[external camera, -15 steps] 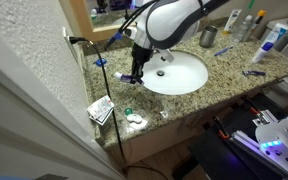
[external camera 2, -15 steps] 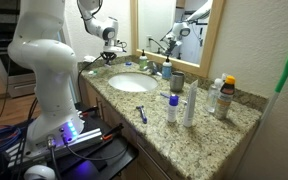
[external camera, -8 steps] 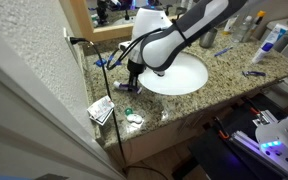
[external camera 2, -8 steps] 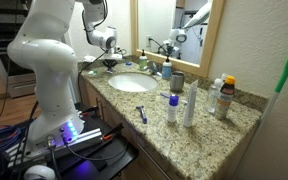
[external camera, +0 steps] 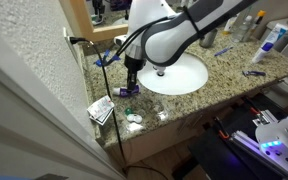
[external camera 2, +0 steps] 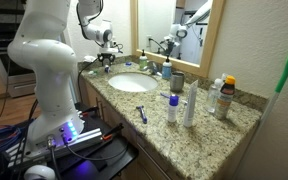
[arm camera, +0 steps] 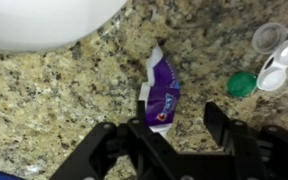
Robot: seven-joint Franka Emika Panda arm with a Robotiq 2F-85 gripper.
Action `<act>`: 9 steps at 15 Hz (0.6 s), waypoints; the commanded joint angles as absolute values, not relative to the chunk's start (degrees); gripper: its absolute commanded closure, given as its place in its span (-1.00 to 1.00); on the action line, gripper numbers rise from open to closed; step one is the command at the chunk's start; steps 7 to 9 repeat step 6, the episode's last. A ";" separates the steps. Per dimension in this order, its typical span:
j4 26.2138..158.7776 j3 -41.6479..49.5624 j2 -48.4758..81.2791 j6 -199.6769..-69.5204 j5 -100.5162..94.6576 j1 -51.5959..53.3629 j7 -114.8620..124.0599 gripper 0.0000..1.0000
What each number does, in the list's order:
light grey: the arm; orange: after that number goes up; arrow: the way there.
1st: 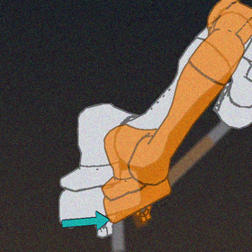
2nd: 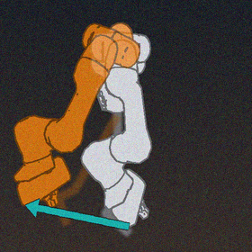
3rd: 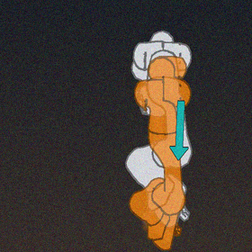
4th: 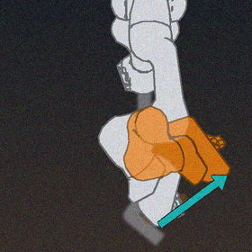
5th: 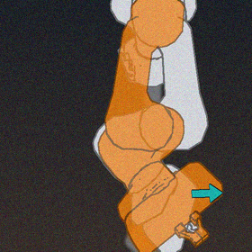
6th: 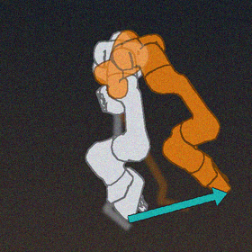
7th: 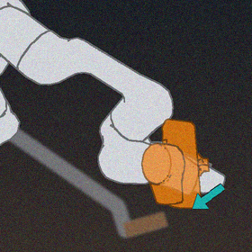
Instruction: Remove the toothpaste from the sink and place it on the left side of the counter
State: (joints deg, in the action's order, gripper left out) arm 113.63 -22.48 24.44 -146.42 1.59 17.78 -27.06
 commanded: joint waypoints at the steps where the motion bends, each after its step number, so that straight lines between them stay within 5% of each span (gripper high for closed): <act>1: 121.82 -25.25 11.68 -141.65 4.73 14.18 -28.20 -0.88; 4: 126.98 -29.30 5.74 -136.65 19.23 7.51 -38.07 -1.00; 5: 121.36 -24.68 10.15 -138.76 12.76 14.30 -31.70 -0.93; 9: 123.23 -25.11 8.03 -137.26 16.32 12.99 -34.73 -1.00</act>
